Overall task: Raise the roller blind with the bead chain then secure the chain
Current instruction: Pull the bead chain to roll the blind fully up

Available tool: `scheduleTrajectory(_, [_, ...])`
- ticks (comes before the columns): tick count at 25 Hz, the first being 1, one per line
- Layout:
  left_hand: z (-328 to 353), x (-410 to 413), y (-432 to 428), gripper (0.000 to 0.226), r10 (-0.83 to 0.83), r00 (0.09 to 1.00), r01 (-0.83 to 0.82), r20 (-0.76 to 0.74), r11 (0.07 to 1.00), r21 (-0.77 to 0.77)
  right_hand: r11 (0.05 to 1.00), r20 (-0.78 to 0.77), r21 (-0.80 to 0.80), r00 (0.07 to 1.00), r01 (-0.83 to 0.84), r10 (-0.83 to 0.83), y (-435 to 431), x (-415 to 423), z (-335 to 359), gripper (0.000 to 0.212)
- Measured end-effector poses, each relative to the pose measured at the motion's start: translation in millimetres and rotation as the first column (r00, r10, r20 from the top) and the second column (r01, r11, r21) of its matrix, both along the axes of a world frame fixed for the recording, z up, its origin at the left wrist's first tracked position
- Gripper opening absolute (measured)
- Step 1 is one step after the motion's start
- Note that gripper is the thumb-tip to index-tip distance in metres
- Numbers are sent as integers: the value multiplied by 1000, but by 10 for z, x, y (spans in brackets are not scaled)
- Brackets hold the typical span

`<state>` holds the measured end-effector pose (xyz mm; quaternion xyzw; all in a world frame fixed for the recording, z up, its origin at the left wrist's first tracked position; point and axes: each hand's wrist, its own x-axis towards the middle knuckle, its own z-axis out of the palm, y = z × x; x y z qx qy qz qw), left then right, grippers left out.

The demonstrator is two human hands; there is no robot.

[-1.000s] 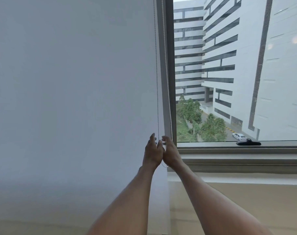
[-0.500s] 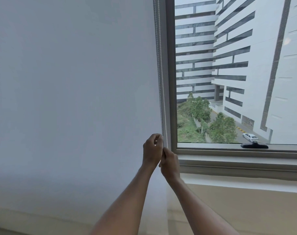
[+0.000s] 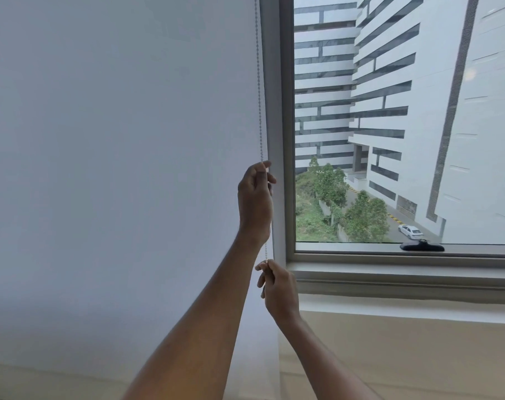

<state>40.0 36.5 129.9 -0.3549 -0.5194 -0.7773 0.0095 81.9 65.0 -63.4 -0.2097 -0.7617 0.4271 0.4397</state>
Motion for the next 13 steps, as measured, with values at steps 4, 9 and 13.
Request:
scheduleTrajectory(4, [43,-9,-20,36,10,1000,-10,-30,1000,-1,997,0,82,1000,-3,3,10,103,195,40])
scheduleTrajectory(9, [-51,-68,-101,35,17,999,-18,-47,1000,-26,997,-337,33,939,76,-61,8,218,1322,50])
scheduleTrajectory(13, [-137,-41,-174,40,-3,997,-1,-80,999,-50,992,-409,98,906,-73,108,7,148,2415,31])
